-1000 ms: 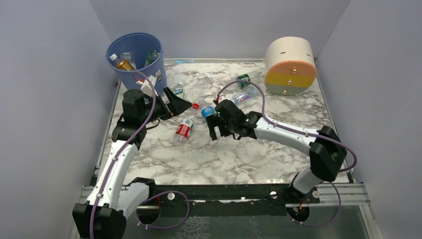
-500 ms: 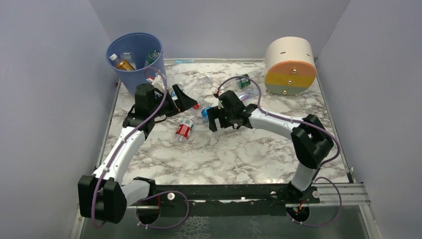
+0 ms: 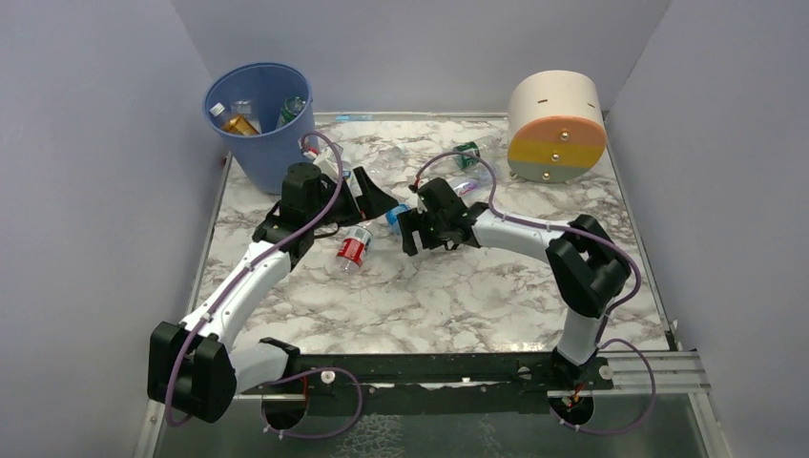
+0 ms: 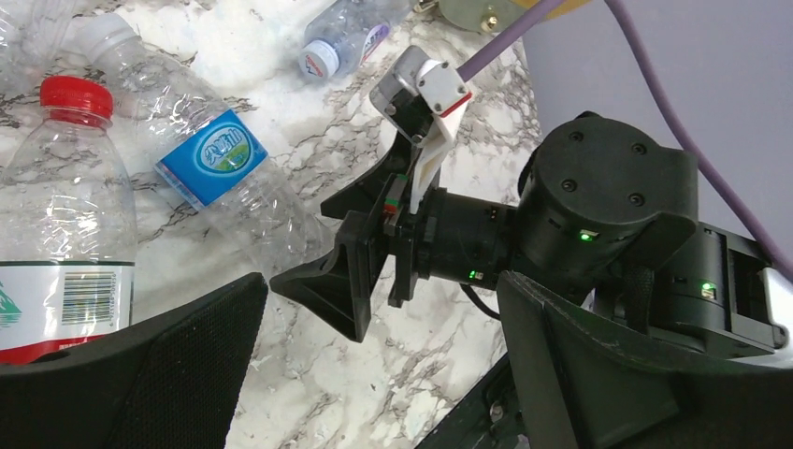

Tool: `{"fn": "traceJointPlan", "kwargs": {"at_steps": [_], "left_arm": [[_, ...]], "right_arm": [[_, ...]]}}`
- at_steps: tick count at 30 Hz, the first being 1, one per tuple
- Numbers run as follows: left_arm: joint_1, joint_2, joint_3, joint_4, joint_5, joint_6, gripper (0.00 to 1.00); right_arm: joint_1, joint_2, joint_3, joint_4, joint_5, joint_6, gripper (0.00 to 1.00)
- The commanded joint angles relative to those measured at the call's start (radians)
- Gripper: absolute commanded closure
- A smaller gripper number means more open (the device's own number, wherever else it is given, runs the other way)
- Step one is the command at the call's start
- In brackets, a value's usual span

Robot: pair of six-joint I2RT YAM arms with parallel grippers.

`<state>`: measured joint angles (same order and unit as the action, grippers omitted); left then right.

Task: Put the plastic bottles in the bin
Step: Pick up the plastic bottle at the center of the board.

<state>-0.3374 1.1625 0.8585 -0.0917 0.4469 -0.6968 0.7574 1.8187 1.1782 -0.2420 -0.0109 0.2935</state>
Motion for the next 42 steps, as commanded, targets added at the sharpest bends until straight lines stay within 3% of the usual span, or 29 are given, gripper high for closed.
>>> {"fn": "traceJointPlan", "kwargs": {"at_steps": [1,8,15,22,31,42], "left_arm": [[-0.012,-0.021,0.03,0.017,-0.052,-0.005,0.01],[-0.014,-0.039,0.042,0.004,-0.065,-0.01,0.01],[-0.014,-0.052,0.038,0.003,-0.066,-0.019,0.01],[-0.015,-0.056,0.01,0.046,-0.038,-0.047,0.01],[-0.015,-0.057,-0.041,0.107,-0.009,-0.089,0.01],[-0.068,-0.135,-0.208,0.277,-0.026,-0.291,0.01]], "right_arm": [[0.002,0.045,-0.013,0.059,-0.035,-0.003,0.13],[0.002,0.013,-0.038,0.071,-0.043,0.009,0.25],[0.002,-0.135,-0.11,0.045,-0.02,0.018,0.32],[0.002,-0.29,-0.198,0.021,-0.011,0.036,0.36],[0.002,-0.333,-0.192,-0.021,-0.001,0.029,0.39],[0.002,-0.445,-0.19,-0.096,0.046,0.027,0.39]]}}
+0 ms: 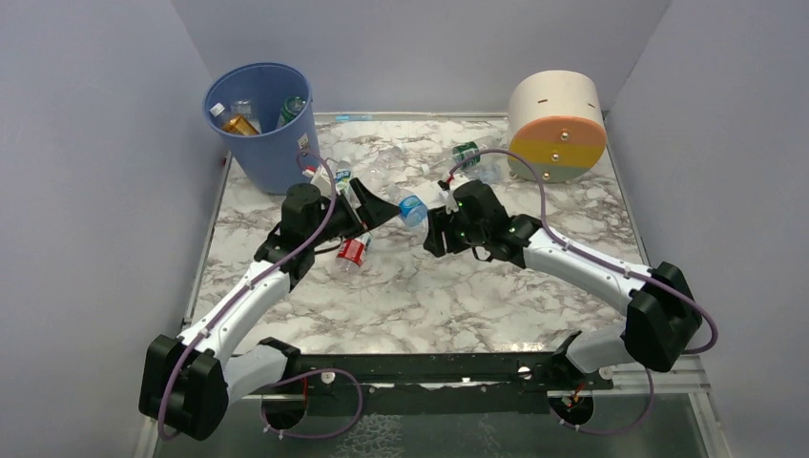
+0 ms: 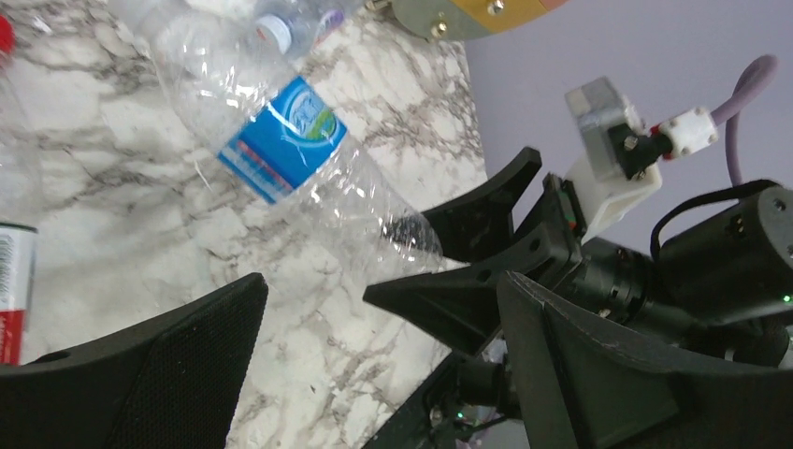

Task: Put the plastic bottles in the bin
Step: Pick up the plastic bottle at the center of the board.

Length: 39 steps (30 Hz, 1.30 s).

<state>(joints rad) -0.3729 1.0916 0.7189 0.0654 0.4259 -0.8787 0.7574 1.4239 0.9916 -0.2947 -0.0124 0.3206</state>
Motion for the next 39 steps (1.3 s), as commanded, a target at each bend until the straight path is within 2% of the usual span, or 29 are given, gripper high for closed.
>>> {"fn": "traceJointPlan", "kwargs": {"at_steps": [1,6,19,30,39], "left_arm": [[-0.04,-0.078,-0.089,0.14,-0.013,-0.132,0.01],[-0.063,-0.126,-0.175,0.207,-0.047,-0.222,0.01],[-0.066,-0.117,-0.231,0.333,-0.075,-0.441,0.01],[-0.066,-0.067,-0.245,0.454,-0.099,-0.551,0.01],[-0.066,-0.061,-0.257,0.47,-0.112,-0.566,0.01]], "right_arm": [[0.002,-0.058,0.0,-0.056,0.057,-0.002,0.39],[0.002,-0.094,0.004,-0.089,0.094,-0.006,0.39],[0.002,-0.17,0.005,-0.087,0.085,0.005,0.39],[0.002,-0.223,-0.053,0.01,-0.023,0.011,0.39],[0.002,-0.247,-0.074,0.053,-0.062,0.03,0.39]]}}
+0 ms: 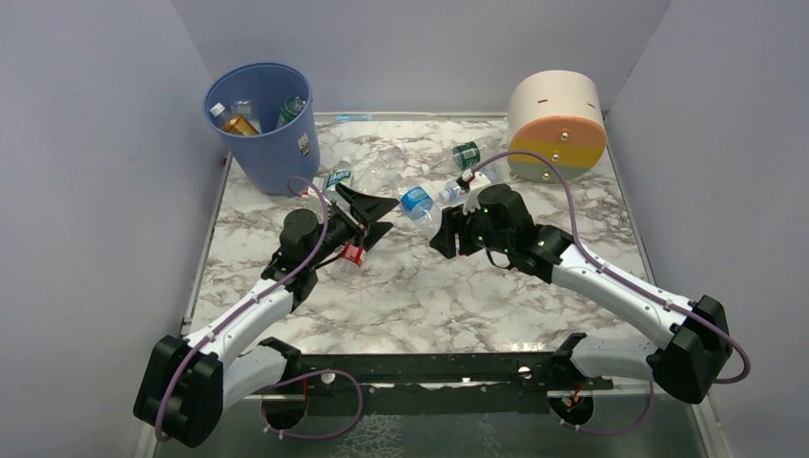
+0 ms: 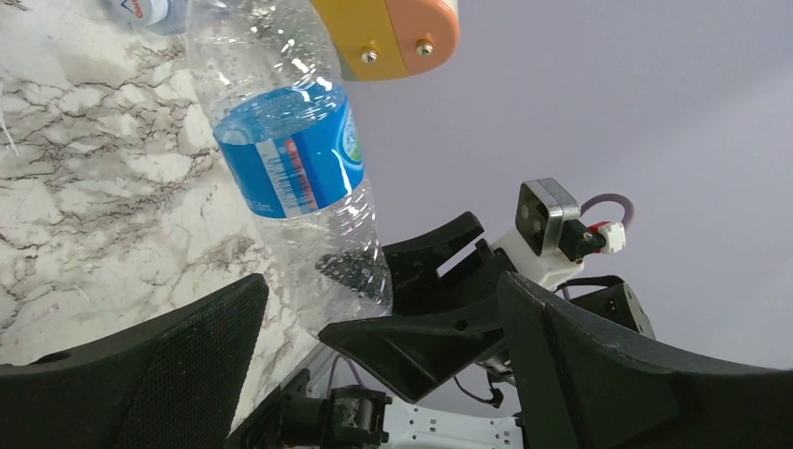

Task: Put the plastic bottles in the bin
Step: Pick up the plastic bottle at the center of the board.

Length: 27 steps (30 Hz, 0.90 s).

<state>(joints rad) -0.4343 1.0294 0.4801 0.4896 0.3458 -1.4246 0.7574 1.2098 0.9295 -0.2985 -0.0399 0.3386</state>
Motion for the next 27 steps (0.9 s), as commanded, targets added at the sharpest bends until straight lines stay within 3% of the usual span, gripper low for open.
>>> {"fn": "traceJointPlan", "kwargs": {"at_steps": [1,27], "left_arm": [[-0.005,-0.002,-0.023,0.046,-0.035,-0.021,0.01],[-0.006,0.067,0.005,0.06,-0.097,0.032,0.01]], "right_arm": [[0.001,-0.036,-0.009,0.058,-0.035,0.013,0.39],[0.019,-0.067,-0.024,0.124,-0.167,0.077,0.4]]}}
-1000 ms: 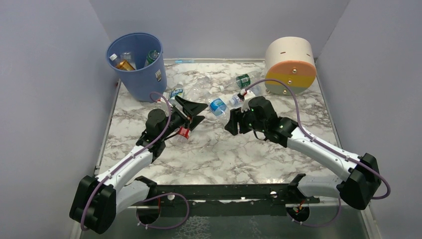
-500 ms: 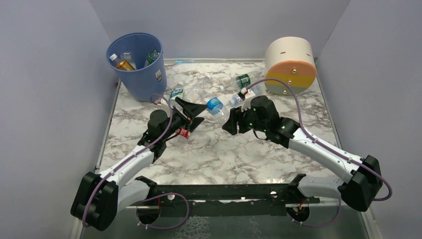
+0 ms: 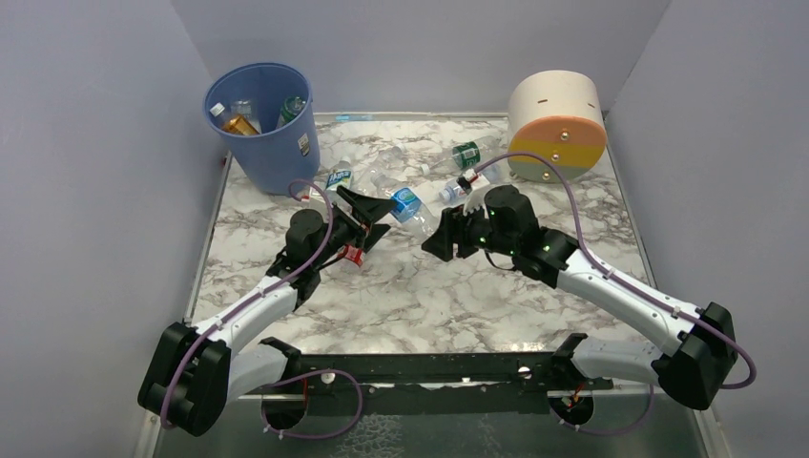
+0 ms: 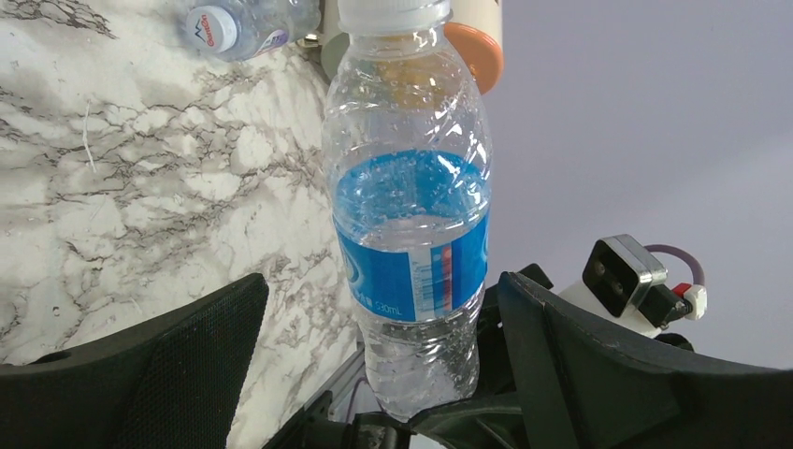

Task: Put the plastic bottles in the bin
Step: Pick up the plastic bottle at the center of the board.

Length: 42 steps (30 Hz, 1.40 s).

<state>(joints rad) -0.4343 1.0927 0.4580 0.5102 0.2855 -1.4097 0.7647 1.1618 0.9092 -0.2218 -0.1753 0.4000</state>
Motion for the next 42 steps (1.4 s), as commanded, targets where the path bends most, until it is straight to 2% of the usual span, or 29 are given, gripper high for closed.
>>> {"fn": "traceJointPlan", "kwargs": {"at_steps": [1,42], "left_arm": [[-0.006,0.006,0.028,0.039,-0.038,0.018,0.01],[-0.018,0.053,0.066,0.041,-0.049,0.04,0.03]], "right_arm": [[0.015,-0.019,-0.003,0.05,-0.032,0.017,0.4],[0.071,0.033,0.017,0.094,-0.053,0.04,0.4]]}}
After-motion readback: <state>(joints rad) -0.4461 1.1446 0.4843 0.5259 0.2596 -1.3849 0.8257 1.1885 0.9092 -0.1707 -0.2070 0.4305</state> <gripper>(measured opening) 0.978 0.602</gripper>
